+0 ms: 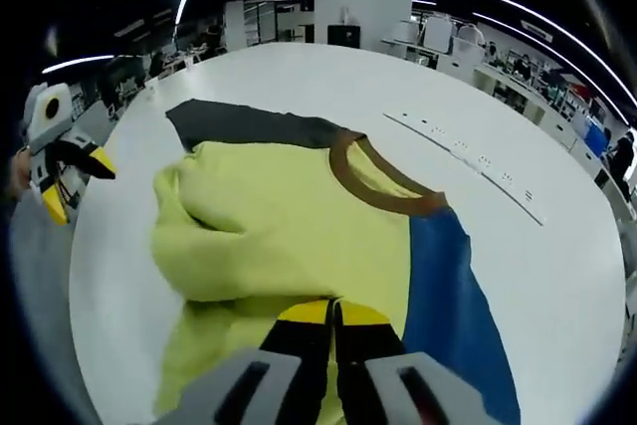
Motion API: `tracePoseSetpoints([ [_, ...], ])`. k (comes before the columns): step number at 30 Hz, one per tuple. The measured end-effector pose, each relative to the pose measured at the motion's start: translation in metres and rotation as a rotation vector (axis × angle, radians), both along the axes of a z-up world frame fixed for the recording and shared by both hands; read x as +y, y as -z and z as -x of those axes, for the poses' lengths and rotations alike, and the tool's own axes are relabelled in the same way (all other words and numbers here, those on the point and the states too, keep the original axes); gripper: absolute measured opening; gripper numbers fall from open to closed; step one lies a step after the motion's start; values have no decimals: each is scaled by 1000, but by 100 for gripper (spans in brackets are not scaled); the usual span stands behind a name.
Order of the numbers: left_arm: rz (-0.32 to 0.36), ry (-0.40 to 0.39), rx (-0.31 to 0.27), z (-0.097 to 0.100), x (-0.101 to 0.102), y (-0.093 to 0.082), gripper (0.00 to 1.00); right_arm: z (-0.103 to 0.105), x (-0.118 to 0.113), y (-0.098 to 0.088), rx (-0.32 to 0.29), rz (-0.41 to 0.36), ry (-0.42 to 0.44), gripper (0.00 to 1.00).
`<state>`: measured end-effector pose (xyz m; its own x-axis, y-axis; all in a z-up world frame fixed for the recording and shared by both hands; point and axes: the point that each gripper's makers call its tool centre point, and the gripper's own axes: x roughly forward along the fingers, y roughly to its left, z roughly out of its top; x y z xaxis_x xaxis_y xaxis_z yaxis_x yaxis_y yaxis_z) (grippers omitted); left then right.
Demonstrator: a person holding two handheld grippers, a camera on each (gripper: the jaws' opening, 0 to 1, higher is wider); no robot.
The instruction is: Fold the garment on the visible template until the final outline fits inside the template.
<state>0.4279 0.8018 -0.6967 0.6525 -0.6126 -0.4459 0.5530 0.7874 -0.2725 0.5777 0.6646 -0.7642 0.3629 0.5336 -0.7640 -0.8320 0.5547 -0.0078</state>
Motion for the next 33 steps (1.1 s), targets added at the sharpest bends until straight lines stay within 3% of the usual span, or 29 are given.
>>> tracePoseSetpoints([
  [9, 5, 6, -4, 1, 2, -5, 39, 0, -3, 0, 25, -17, 31, 0],
  [11, 8, 10, -3, 2, 1, -6, 39, 0, -3, -7, 25, -66, 53, 1],
  [20, 9, 20, 0, 3, -1, -6, 38, 7, -14, -31, 0, -150, 101, 16],
  [25, 6, 30, -5, 2, -3, -8, 38, 18, -21, -42, -11, -193, 120, 27],
  [33, 0, 50, -6, -6, -8, -9, 38, 41, -25, -55, -21, -249, 126, 36],
])
